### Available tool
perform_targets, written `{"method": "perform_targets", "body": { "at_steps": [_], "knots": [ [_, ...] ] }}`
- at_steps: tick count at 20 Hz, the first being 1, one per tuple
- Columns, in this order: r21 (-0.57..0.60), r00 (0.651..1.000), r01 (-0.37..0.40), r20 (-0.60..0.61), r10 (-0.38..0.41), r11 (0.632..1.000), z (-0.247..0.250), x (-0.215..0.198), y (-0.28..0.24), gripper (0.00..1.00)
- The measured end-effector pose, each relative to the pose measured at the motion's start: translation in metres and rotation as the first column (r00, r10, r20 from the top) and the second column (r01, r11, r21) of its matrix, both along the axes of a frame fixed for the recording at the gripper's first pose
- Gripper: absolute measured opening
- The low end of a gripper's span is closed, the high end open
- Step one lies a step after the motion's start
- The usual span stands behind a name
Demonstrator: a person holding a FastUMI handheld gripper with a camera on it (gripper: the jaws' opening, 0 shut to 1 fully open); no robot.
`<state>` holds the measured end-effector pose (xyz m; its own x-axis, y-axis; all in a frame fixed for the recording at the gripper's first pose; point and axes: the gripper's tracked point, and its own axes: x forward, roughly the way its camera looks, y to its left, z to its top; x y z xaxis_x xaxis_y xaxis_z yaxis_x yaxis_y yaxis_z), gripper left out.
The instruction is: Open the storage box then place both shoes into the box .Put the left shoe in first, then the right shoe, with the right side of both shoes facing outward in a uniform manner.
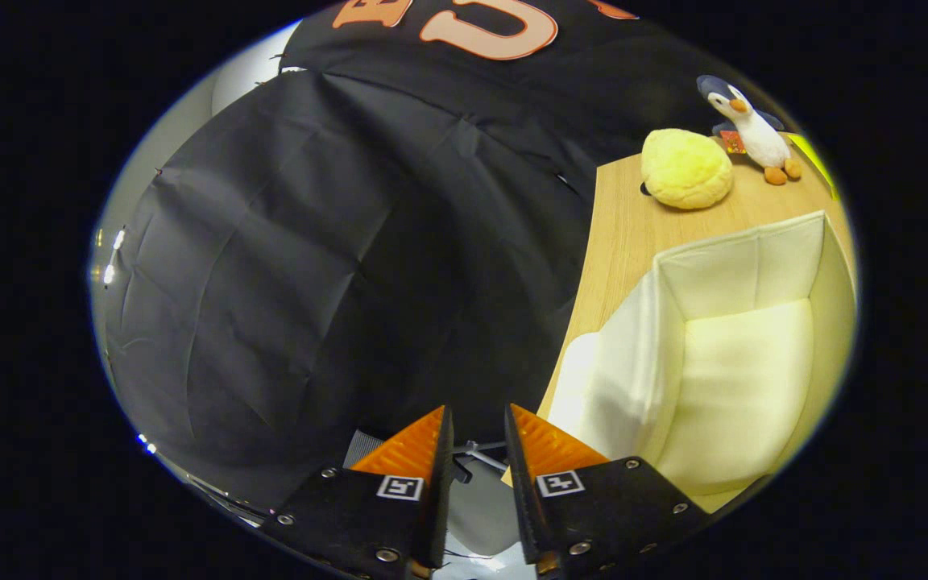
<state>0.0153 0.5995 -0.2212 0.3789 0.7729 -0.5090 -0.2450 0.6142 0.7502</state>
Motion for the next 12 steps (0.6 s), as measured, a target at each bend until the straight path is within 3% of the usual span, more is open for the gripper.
{"method": "perform_targets", "body": {
  "at_steps": [3, 7, 10, 12],
  "knots": [
    [-0.055, 0.997, 0.019, 0.072, -0.015, 0.998, 0.004, -0.005, -0.065, 0.64],
    [-0.168, 0.981, 0.082, 0.19, -0.05, 0.982, 0.01, -0.002, -0.167, 0.87],
    [-0.254, 0.959, 0.179, 0.26, -0.111, 0.951, 0.009, -0.001, -0.253, 0.91],
    [-0.351, 0.947, 0.249, 0.283, -0.151, 0.903, -0.014, -0.005, -0.316, 0.91]
  ]
}}
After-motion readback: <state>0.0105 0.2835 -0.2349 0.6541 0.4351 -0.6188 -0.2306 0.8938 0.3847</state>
